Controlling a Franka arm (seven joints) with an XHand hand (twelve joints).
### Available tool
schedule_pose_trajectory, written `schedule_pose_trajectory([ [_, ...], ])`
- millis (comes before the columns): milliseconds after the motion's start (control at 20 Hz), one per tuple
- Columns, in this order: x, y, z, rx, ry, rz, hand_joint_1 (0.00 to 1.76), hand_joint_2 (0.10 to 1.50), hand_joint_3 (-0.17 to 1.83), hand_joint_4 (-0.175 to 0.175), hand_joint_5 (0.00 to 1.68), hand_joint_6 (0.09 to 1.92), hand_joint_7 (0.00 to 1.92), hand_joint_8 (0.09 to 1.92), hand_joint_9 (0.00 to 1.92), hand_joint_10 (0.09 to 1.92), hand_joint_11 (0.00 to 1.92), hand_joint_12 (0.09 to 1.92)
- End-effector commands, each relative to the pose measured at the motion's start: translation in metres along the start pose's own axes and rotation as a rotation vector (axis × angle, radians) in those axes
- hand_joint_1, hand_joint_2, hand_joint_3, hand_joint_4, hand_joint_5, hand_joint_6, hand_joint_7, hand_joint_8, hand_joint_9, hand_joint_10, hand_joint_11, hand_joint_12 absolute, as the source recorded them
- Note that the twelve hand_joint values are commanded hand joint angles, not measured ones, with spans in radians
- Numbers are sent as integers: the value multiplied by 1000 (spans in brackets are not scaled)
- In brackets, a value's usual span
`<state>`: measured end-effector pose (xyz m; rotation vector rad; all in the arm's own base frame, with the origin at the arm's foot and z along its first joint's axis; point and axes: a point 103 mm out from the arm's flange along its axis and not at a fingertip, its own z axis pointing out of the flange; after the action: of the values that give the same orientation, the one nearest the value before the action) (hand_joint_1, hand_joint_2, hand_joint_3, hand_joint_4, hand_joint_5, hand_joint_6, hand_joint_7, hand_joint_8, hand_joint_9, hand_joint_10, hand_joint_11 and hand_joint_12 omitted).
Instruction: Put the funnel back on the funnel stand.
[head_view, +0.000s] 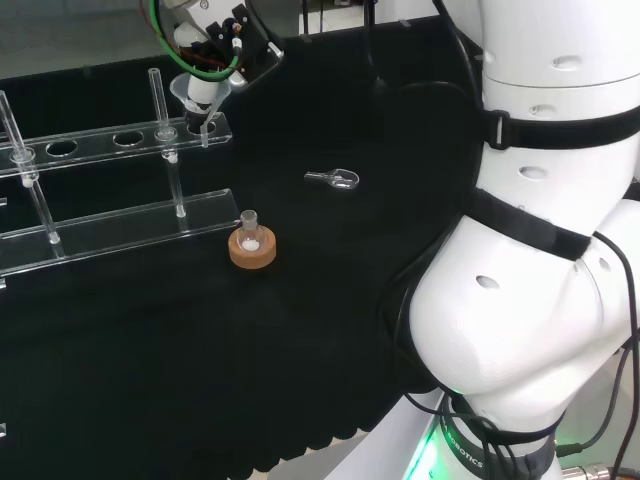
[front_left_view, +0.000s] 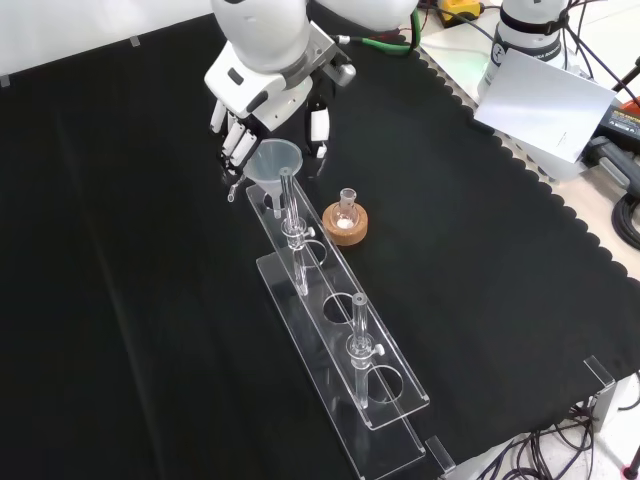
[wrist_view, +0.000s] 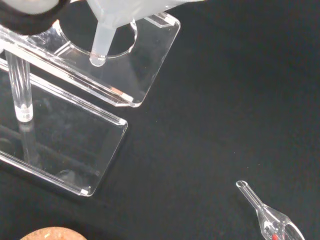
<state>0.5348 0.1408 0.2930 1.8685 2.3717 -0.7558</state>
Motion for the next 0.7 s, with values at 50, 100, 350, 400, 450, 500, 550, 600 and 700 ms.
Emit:
schedule_pose_trajectory([
  [50,3,4,10,17,7,-4,805,742,550,-16,713,683,755,643,1136,257,769,1171],
  [100,3,4,11,18,11,-5,793,740,548,-21,666,686,716,653,1105,259,740,1189],
  [350,4,-2,12,61,37,2,681,722,494,-50,347,388,301,748,690,481,517,1303],
  [400,5,-4,12,71,39,4,662,723,477,-51,323,305,222,743,595,548,470,1333],
  [450,5,-5,11,80,45,2,646,723,462,-52,304,238,161,736,518,600,429,1362],
  [500,6,-7,11,88,46,3,634,724,447,-53,283,180,109,732,450,643,393,1387],
  [550,6,-9,10,93,50,3,623,725,434,-54,267,133,69,731,396,682,366,1404],
  [600,6,-11,10,97,54,3,614,726,420,-54,252,95,38,724,351,714,345,1416],
  [700,6,-15,8,98,54,5,593,721,398,-52,222,87,9,672,289,748,317,1429],
])
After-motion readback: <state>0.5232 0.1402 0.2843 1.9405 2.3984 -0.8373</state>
